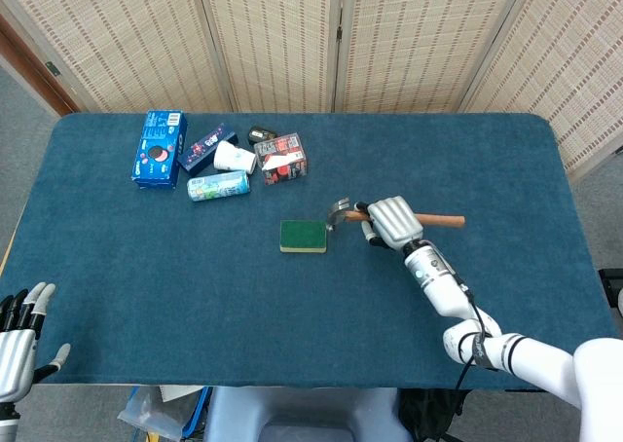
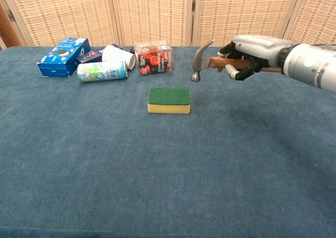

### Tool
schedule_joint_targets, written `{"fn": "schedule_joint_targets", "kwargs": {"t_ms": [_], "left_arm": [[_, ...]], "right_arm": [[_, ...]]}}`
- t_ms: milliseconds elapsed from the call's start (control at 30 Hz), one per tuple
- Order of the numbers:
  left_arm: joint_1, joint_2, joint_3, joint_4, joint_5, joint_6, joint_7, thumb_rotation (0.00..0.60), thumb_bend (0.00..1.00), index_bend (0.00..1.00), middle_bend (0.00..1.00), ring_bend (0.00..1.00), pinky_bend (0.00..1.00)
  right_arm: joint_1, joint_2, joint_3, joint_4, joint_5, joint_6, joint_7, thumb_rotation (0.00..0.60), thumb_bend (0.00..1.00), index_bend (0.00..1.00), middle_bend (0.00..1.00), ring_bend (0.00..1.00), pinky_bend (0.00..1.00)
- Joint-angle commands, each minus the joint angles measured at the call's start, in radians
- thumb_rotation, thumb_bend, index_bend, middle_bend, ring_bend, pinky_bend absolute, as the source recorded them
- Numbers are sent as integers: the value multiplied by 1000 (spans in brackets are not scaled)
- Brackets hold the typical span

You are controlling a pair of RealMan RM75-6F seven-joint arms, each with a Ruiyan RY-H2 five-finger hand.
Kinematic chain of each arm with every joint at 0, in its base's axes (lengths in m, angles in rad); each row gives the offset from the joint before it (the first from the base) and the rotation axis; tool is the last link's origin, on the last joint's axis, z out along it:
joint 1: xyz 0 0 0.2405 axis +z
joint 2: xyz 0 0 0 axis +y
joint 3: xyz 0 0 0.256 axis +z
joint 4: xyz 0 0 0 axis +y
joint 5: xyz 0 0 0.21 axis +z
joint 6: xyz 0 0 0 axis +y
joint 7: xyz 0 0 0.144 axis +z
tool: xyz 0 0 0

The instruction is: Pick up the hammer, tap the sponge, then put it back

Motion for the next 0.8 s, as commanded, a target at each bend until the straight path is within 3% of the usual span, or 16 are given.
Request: {"fn": "schedule_joint_targets", "kwargs": {"t_ms": [33, 167, 233, 800], "left_arm": [[3, -1, 1, 5, -2, 1, -6, 600, 262, 0, 0, 0, 0], [8, -3, 0, 15, -6, 3, -19, 600, 262, 0, 0, 0, 0], [51, -28, 43, 66, 13, 33, -38, 600, 262, 0, 0, 0, 0], [59, -35, 31, 114, 17, 33, -93, 600, 262, 0, 0, 0, 0]], "right_arm": [[48, -50, 11, 23, 53, -29, -89, 600, 721, 656, 825, 733, 752], [72, -82, 13, 44, 82, -38, -135, 600, 721, 656, 825, 734, 752], [81, -98, 16, 55, 94, -37, -147, 600, 721, 655, 825, 734, 752], [120, -182, -1, 152, 122, -40, -200, 600, 722, 660, 826, 734, 752]]}}
